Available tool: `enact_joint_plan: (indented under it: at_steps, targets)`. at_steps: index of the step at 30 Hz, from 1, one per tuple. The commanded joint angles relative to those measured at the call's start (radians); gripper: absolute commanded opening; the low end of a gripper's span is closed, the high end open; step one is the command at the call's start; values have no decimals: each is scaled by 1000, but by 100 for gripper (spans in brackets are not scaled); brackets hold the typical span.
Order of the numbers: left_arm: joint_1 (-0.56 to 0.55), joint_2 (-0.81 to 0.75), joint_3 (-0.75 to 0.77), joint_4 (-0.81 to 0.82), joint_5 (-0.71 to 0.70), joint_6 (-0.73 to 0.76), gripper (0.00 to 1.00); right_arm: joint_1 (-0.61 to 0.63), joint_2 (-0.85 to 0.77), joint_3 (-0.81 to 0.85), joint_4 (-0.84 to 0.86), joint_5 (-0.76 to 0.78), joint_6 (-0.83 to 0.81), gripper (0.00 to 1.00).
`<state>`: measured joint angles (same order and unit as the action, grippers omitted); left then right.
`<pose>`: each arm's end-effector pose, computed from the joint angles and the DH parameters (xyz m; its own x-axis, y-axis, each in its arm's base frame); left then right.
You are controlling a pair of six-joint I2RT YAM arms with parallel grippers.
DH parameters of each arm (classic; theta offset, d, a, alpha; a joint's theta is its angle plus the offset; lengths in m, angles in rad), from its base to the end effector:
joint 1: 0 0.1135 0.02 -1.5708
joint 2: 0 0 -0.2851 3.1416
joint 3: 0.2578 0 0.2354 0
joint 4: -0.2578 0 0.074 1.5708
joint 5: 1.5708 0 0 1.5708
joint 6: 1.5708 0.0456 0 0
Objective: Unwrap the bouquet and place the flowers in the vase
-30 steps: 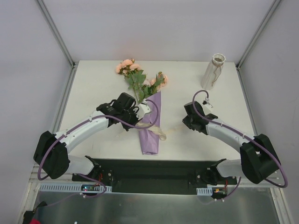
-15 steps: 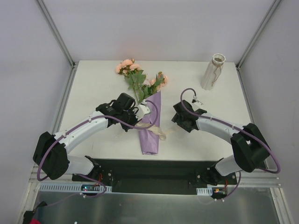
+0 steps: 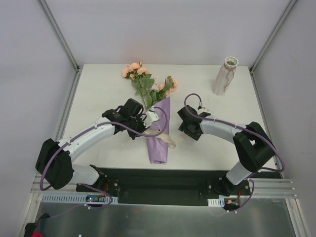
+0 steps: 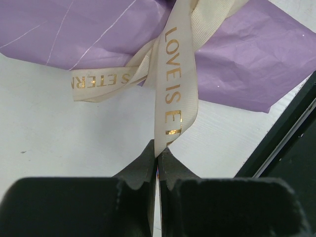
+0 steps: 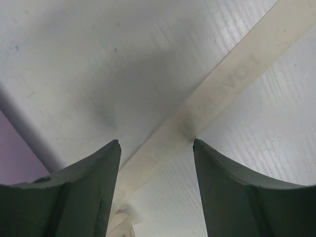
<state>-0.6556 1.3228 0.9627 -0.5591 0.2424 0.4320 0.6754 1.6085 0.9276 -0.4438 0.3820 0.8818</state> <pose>0.1962 -0.1647 0.2718 -0.2763 0.7252 -0.6307 0.9061 0.4153 0.0806 0.2413 0.1715 0.1968 -0.7985 0.2780 -0.5339 0.2544 0.9597 0.1192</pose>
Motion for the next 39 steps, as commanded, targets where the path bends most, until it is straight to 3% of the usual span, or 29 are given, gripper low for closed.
enact_joint_plan:
  at_steps: [1,7,19,28,39]
  targets:
    - [-7,6,31,-13,14,17,0,39,19,43,-30,-35,42,65]
    - [-7,7,31,-13,15,20,0,58,62,71,-26,-68,59,66]
    - [-7,-7,13,-13,5,30,0,78,128,99,-49,-65,78,43]
    - [-7,-14,16,-12,-3,34,0,76,70,97,-70,-26,94,1]
    - [14,-54,25,-13,9,24,0,32,-107,90,-99,86,60,1]
